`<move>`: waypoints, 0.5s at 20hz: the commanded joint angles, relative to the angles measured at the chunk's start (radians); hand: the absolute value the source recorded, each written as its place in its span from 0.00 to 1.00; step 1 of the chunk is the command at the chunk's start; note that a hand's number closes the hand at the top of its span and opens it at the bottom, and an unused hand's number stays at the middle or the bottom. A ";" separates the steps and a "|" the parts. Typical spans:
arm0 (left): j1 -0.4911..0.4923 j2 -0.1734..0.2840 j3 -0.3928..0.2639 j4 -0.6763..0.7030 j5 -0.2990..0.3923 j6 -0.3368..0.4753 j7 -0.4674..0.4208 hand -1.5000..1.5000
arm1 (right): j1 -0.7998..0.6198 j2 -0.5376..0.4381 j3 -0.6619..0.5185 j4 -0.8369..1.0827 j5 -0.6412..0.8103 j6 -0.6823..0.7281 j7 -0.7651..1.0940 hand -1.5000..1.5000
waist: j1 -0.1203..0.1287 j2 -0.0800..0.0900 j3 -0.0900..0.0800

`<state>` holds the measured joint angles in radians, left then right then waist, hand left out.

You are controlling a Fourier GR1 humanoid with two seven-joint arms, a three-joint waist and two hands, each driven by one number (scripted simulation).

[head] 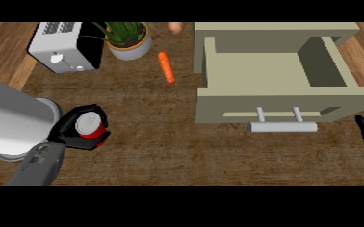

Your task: Pick up the can, place it into the drawer and close the drawer

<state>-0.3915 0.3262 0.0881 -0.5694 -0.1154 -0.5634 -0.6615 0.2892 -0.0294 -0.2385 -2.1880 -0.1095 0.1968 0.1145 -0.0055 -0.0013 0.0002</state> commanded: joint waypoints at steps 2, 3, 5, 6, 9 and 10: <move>0.047 -0.026 -0.022 -0.101 0.041 -0.124 -0.024 1.00 | 0.027 -0.014 -0.039 0.000 -0.038 0.034 -0.027 0.00 | 0.004 -0.002 0.000; 0.041 -0.039 0.040 -0.152 0.109 -0.057 0.067 1.00 | 0.021 0.001 -0.019 0.023 -0.003 0.023 -0.030 0.00 | 0.009 -0.003 0.001; 0.040 -0.085 0.118 -0.143 0.150 0.142 0.115 1.00 | 0.029 0.028 0.028 0.003 0.028 -0.016 -0.034 0.00 | 0.019 -0.005 0.001; 0.033 -0.108 0.152 -0.129 0.164 0.222 0.120 1.00 | 0.006 -0.029 -0.041 0.009 -0.036 0.025 0.002 0.00 | 0.016 -0.004 0.001; 0.047 -0.182 0.223 -0.148 0.199 0.418 0.121 1.00 | 0.054 0.001 -0.036 -0.024 -0.026 0.020 -0.026 0.00 | 0.010 -0.006 0.001; -0.010 -0.189 0.226 -0.184 0.207 0.458 0.191 1.00 | 0.057 -0.013 -0.059 0.007 -0.054 0.043 -0.045 0.00 | 0.006 -0.005 0.002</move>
<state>-0.3664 0.1939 0.2495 -0.7011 0.0435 -0.2699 -0.5385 0.3197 -0.0348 -0.2718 -2.1895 -0.1365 0.2148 0.0932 0.0050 -0.0056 0.0013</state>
